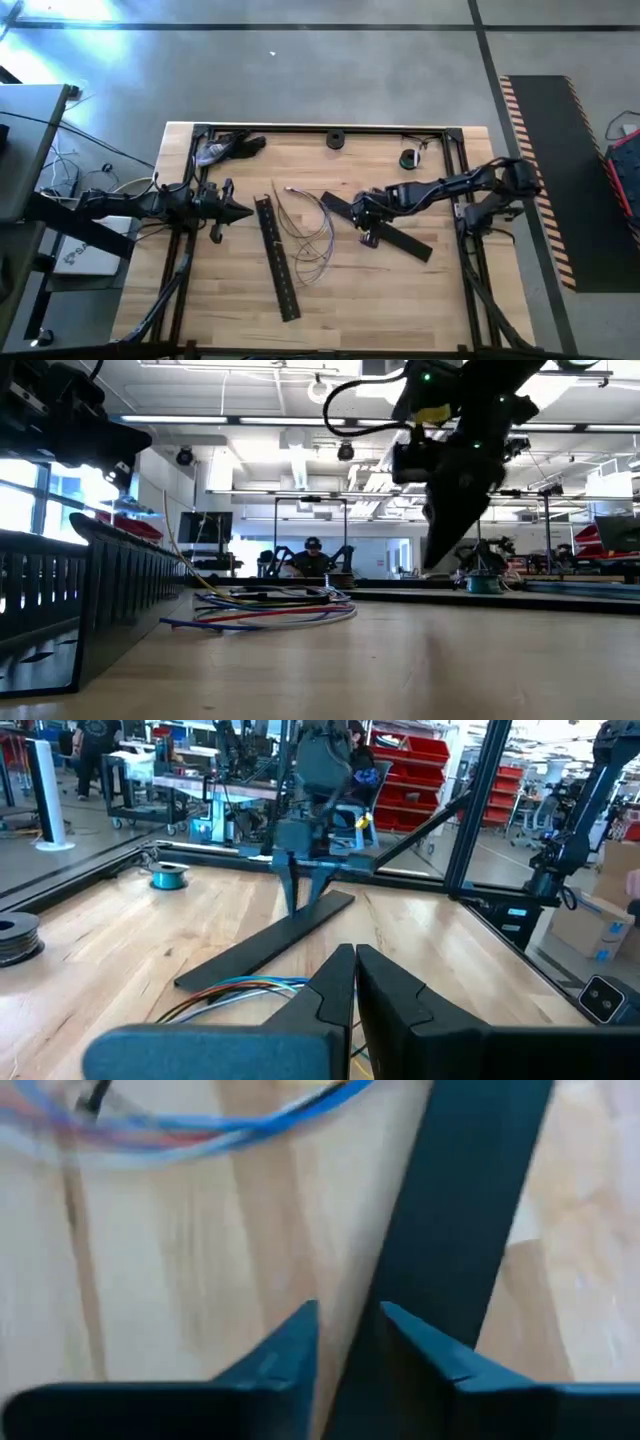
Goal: Ziptie cables
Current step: Move the cable duct cover to the top of the table
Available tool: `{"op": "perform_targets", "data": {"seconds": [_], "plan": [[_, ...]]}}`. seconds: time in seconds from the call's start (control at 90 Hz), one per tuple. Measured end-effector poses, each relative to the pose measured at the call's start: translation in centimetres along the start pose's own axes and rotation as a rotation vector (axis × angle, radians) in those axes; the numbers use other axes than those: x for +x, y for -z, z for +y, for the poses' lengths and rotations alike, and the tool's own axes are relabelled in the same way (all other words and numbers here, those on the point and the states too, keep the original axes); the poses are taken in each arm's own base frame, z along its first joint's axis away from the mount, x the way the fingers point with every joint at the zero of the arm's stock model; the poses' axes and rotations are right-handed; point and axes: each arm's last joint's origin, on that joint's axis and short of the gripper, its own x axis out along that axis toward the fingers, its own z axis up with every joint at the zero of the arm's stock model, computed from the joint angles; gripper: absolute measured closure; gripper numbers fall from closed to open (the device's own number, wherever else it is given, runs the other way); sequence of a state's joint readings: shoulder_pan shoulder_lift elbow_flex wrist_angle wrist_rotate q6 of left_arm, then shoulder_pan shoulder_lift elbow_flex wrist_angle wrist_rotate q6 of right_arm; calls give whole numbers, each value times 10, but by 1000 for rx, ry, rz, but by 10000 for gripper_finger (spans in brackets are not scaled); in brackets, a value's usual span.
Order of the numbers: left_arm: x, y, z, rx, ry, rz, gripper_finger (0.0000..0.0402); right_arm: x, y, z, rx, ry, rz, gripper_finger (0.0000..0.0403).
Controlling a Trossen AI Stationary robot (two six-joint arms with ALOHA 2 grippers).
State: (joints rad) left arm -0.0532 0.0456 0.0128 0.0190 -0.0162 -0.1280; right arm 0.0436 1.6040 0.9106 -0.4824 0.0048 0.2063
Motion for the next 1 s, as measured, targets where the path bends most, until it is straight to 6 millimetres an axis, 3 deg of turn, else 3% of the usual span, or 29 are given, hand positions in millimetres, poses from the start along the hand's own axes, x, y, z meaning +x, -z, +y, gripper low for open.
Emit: {"op": "perform_targets", "data": {"seconds": [0.178, 0.378, 0.511, 0.644, 0.789, 1.0], "plan": [[0, 0, 0, 0, 0, 3, 402, 16, 31, 6, -4, 24, 69, 142], [0, 1, 0, 0, 0, 5, 402, 20, 62, 16, 117, 132, -169, 63], [0, 1, 0, 0, 0, 6, 402, 9, 77, 19, 172, 207, -348, 48], [0, 1, 0, 9, 0, 6, 402, 5, 92, 12, 185, 245, -369, 48], [0, 1, 0, 37, 1, 6, 402, 16, 109, -3, 185, 275, -338, 48], [0, 0, 0, 39, 0, 0, 402, 31, 115, -21, 197, 180, -323, 65]]}}
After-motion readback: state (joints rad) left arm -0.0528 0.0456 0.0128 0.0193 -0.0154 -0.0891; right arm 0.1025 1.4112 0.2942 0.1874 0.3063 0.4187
